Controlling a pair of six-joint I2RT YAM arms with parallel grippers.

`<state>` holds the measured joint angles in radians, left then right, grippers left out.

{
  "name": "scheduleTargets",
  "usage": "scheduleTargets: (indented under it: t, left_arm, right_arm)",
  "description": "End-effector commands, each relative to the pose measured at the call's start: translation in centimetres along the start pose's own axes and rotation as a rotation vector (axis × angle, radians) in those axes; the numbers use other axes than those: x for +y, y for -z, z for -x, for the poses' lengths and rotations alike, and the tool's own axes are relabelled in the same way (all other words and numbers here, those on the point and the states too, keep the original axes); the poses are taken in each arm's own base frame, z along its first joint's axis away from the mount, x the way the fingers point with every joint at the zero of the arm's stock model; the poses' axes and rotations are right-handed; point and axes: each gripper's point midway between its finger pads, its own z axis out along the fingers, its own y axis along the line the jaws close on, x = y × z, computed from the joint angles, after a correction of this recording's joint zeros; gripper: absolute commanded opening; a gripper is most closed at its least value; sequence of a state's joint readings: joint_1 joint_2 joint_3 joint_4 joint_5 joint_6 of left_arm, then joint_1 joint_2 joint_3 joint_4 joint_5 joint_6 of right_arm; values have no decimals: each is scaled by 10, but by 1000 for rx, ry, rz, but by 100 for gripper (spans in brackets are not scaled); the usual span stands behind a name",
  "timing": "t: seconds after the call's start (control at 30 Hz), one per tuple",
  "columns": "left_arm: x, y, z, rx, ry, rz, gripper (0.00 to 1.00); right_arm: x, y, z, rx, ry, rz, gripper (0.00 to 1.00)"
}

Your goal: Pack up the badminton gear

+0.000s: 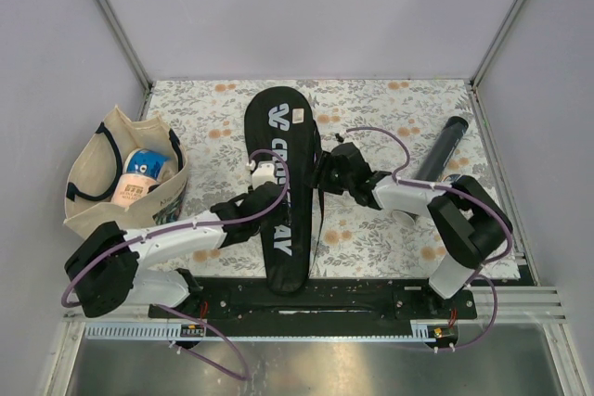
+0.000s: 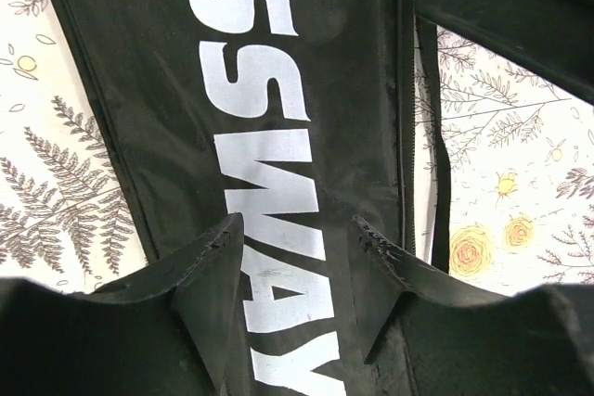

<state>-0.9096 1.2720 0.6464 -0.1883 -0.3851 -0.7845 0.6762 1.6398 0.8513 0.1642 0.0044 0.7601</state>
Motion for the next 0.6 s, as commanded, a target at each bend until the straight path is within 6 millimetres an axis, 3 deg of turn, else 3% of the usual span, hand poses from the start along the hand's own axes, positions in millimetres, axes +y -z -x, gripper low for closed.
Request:
scheduleTargets:
  t: [0.0, 0.27, 0.37, 0.47, 0.57]
  left_arm:
    - [-1, 9, 19, -85, -31, 5, 52]
    - [9, 29, 34, -158, -104, 26, 52]
    - [7, 40, 40, -194, -137, 19, 52]
    - [2, 53, 46, -240, -167, -4, 52]
    - [-5, 62, 49, -281, -223, -22, 52]
  right_arm:
    - [12, -19, 10, 13, 4, 64, 63]
    - [-6, -49, -14, 105, 16, 37, 67]
    - [-11, -53, -24, 129, -1, 36, 63]
    - [-11, -54, -28, 136, -19, 48, 50]
    - [-6, -50, -26, 127, -45, 68, 24]
